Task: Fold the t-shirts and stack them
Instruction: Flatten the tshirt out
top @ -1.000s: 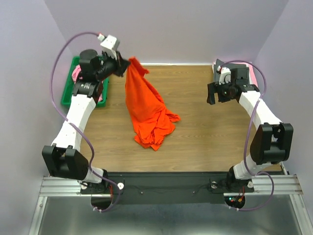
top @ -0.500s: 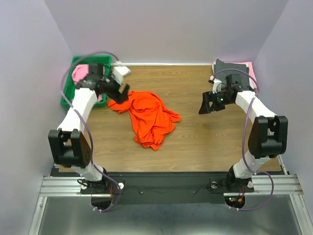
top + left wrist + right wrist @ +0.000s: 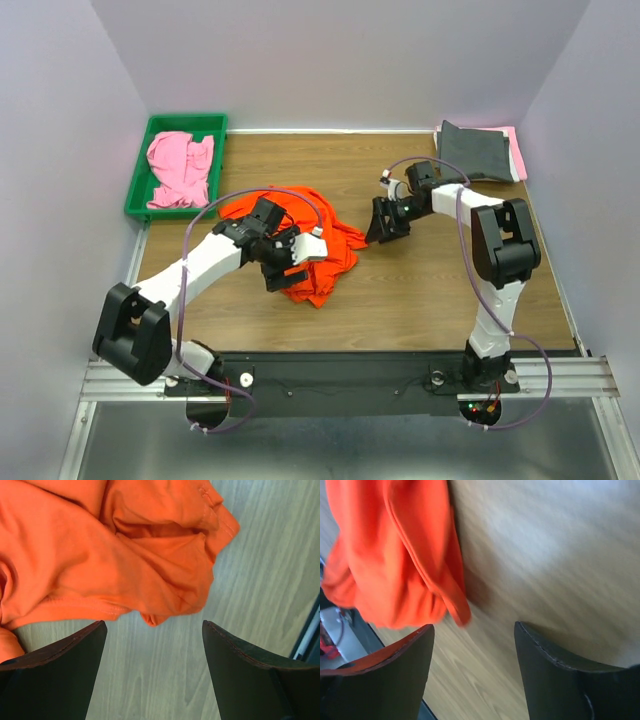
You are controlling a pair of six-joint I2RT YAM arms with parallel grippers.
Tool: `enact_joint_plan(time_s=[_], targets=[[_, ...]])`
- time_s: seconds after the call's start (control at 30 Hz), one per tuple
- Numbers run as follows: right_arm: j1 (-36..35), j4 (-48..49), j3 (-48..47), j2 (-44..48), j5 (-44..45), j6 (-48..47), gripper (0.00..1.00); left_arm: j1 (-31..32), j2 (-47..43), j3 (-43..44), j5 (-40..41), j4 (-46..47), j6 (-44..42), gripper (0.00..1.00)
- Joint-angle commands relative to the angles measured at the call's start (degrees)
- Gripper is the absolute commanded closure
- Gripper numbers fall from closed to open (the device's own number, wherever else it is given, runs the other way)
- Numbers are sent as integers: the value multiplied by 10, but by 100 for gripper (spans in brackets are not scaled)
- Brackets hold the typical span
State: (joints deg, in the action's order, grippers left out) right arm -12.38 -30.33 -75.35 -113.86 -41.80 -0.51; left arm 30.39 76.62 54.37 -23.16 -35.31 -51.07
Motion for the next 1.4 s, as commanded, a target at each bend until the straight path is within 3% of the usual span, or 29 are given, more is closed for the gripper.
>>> enact_joint_plan(time_s=[0.0, 0.1, 0.13, 0.17, 0.27, 0.3, 0.33, 0.4, 0.47, 0.7, 0.97, 1.1, 1.2, 1.23, 1.37], targets=[[-21, 55, -38, -41, 6, 44, 30, 18, 19, -8, 29, 65, 16, 11], [-24, 56, -52, -65, 1, 48, 42, 26, 37, -13, 39, 93, 19, 18], [-25, 55, -57, -69, 0, 49, 52, 27, 46, -11, 41, 99, 24, 25], [-25, 55, -59, -71, -1, 49, 57, 27, 50, -8, 37, 102, 25, 29], [-24, 54, -59, -64, -5, 35, 74, 27, 66, 11, 23, 96, 26, 51], [-24, 54, -59, -59, -6, 31, 82, 27, 70, 20, 20, 85, 26, 67], [-22, 53, -58, -51, -2, 27, 99, 26, 73, 24, 18, 76, 21, 76], [-17, 51, -53, -34, 1, 15, 99, 22, 71, 28, 21, 51, 14, 94], [-7, 48, -49, -19, 2, 10, 99, 13, 64, 24, 22, 38, 4, 100], [67, 15, -52, 51, 8, -36, 99, -44, 19, 31, 12, -28, -27, 100], [90, -79, -65, 116, 64, -116, 99, -82, -1, 48, -2, -69, -29, 100], [105, -147, -49, 139, 108, -192, 100, -85, 10, 76, 1, -19, 73, 79], [115, -183, -12, 157, 138, -230, 99, -122, 45, 112, -15, 16, 150, 64], [116, -185, -4, 160, 152, -234, 99, -134, 72, 143, -21, 25, 170, 51], [118, -189, 3, 164, 160, -231, 100, -188, 146, 230, -34, 77, 264, 43]])
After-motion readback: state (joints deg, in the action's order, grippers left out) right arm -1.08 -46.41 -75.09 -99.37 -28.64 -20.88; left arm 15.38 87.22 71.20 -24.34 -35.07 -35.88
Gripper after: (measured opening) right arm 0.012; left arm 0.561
